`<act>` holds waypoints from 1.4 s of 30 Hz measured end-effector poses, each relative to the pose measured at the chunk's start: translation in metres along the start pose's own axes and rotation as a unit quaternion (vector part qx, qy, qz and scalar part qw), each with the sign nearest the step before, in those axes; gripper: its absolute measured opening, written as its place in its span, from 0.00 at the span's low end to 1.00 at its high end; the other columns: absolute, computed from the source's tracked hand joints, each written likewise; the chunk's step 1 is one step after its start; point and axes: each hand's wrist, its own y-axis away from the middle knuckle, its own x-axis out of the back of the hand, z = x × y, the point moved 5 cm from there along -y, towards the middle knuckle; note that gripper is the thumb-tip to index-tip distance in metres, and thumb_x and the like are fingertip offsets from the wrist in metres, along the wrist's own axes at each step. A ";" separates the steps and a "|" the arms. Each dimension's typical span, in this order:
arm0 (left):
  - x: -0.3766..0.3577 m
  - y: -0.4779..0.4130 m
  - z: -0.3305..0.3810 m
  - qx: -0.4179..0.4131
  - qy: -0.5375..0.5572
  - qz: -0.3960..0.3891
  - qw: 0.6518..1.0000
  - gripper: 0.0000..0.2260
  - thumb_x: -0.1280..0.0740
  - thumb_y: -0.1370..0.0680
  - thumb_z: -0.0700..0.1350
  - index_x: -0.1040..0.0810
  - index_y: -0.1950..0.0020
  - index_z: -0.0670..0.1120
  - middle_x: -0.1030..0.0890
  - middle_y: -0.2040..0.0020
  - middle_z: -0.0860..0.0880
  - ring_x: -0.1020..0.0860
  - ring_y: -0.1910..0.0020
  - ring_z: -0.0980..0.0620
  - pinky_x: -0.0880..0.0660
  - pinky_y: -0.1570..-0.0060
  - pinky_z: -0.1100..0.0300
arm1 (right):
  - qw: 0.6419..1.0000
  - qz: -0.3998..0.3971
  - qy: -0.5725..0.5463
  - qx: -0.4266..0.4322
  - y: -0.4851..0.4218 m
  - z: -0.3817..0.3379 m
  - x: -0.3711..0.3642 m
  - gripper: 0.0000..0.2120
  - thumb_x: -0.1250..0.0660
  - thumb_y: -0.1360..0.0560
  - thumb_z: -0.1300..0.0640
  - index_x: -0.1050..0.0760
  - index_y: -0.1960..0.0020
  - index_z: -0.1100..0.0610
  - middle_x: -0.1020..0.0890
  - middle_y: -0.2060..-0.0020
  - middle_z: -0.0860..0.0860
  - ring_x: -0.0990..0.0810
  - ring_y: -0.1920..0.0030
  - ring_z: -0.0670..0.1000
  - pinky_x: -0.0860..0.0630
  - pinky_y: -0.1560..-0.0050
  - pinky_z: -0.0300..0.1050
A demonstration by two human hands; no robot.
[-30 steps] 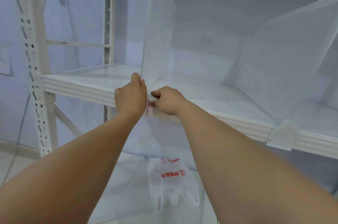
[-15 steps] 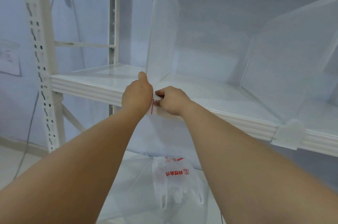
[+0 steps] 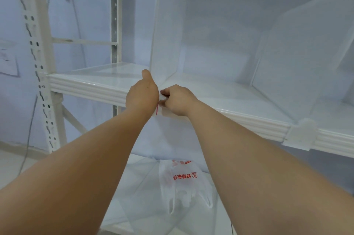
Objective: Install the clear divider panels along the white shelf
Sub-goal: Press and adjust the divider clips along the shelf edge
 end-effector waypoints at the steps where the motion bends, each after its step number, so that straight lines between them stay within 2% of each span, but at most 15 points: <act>1: 0.000 0.001 -0.002 0.004 0.010 -0.001 1.000 0.12 0.50 0.22 0.33 0.37 0.39 0.38 0.35 0.71 0.47 0.32 0.67 0.43 0.37 0.65 0.52 | 1.000 0.000 0.001 0.000 0.000 0.000 0.000 0.19 0.37 0.23 0.52 0.26 0.36 0.62 0.21 0.38 0.55 0.25 0.37 0.56 0.28 0.36 0.52; 3: -0.001 0.001 -0.003 0.000 0.024 0.006 1.000 0.09 0.50 0.18 0.40 0.36 0.41 0.39 0.33 0.70 0.47 0.32 0.67 0.44 0.38 0.65 0.52 | 1.000 0.002 -0.002 -0.001 -0.001 0.000 0.000 0.19 0.36 0.23 0.52 0.26 0.36 0.62 0.21 0.39 0.56 0.25 0.37 0.56 0.27 0.36 0.52; 6: 0.003 0.001 -0.003 -0.022 0.027 0.033 0.999 0.16 0.51 0.17 0.51 0.36 0.39 0.39 0.30 0.66 0.43 0.31 0.63 0.42 0.37 0.64 0.52 | 1.000 0.001 -0.002 0.001 -0.001 0.000 0.000 0.17 0.36 0.23 0.52 0.24 0.39 0.61 0.19 0.42 0.55 0.23 0.40 0.56 0.26 0.39 0.51; 9: 0.005 0.000 -0.003 -0.010 0.033 0.052 0.998 0.15 0.52 0.16 0.50 0.34 0.39 0.41 0.29 0.63 0.42 0.32 0.62 0.41 0.37 0.63 0.52 | 1.000 0.002 -0.003 0.002 -0.001 0.001 0.000 0.14 0.36 0.23 0.52 0.22 0.44 0.60 0.18 0.49 0.54 0.22 0.46 0.56 0.25 0.44 0.48; 11: 0.003 0.000 -0.003 0.002 0.032 0.054 0.998 0.16 0.52 0.16 0.50 0.33 0.42 0.41 0.29 0.63 0.42 0.32 0.61 0.42 0.37 0.62 0.52 | 1.000 0.001 -0.002 0.003 -0.002 0.001 0.000 0.13 0.37 0.23 0.52 0.22 0.48 0.61 0.20 0.56 0.53 0.24 0.51 0.55 0.28 0.52 0.45; 13: 0.002 0.000 -0.004 0.008 0.026 0.056 0.998 0.16 0.52 0.16 0.49 0.31 0.43 0.39 0.30 0.62 0.42 0.33 0.61 0.42 0.38 0.61 0.52 | 1.000 -0.003 0.006 0.003 -0.001 0.001 -0.001 0.12 0.37 0.23 0.52 0.23 0.52 0.61 0.22 0.57 0.53 0.25 0.53 0.55 0.30 0.55 0.45; 15: 0.003 0.000 -0.004 0.011 0.024 0.058 0.998 0.16 0.52 0.16 0.49 0.31 0.44 0.39 0.29 0.62 0.41 0.33 0.62 0.42 0.38 0.61 0.52 | 1.000 -0.002 0.010 0.007 -0.001 0.001 -0.001 0.12 0.37 0.23 0.52 0.24 0.51 0.61 0.20 0.55 0.53 0.24 0.51 0.55 0.27 0.52 0.44; 17: 0.005 0.000 -0.003 0.014 0.029 0.054 0.998 0.16 0.51 0.16 0.48 0.30 0.45 0.38 0.25 0.59 0.38 0.32 0.61 0.42 0.38 0.61 0.52 | 1.000 -0.001 0.002 0.008 -0.001 0.001 0.000 0.14 0.37 0.23 0.52 0.23 0.45 0.61 0.19 0.49 0.53 0.23 0.46 0.56 0.26 0.45 0.47; 21: 0.007 -0.001 0.000 0.028 0.030 0.035 0.999 0.12 0.49 0.17 0.44 0.30 0.47 0.39 0.21 0.51 0.34 0.30 0.60 0.41 0.38 0.60 0.53 | 1.000 -0.004 0.013 0.011 -0.001 0.000 -0.001 0.11 0.37 0.22 0.52 0.23 0.49 0.60 0.20 0.52 0.54 0.24 0.47 0.56 0.27 0.47 0.46; 25: 0.007 0.000 0.003 0.023 0.013 0.022 0.999 0.09 0.48 0.18 0.38 0.30 0.43 0.38 0.21 0.49 0.33 0.23 0.50 0.35 0.37 0.60 0.52 | 1.000 -0.007 0.014 0.005 0.000 0.000 0.000 0.18 0.37 0.22 0.52 0.26 0.36 0.60 0.22 0.37 0.55 0.26 0.36 0.57 0.29 0.36 0.50; 37: 0.009 -0.001 0.004 -0.004 -0.009 0.028 1.000 0.09 0.48 0.19 0.35 0.31 0.43 0.36 0.21 0.50 0.33 0.23 0.51 0.34 0.36 0.60 0.52 | 1.000 -0.004 0.031 0.004 0.002 -0.002 0.000 0.18 0.39 0.21 0.51 0.27 0.34 0.58 0.23 0.36 0.54 0.27 0.35 0.56 0.29 0.36 0.50; 42: 0.007 0.000 -0.001 0.016 0.031 0.048 0.998 0.09 0.48 0.18 0.39 0.31 0.43 0.37 0.22 0.54 0.33 0.23 0.53 0.35 0.37 0.62 0.52 | 0.999 0.000 0.040 0.012 0.003 -0.002 -0.001 0.18 0.40 0.21 0.51 0.27 0.34 0.58 0.23 0.36 0.53 0.26 0.35 0.56 0.29 0.36 0.49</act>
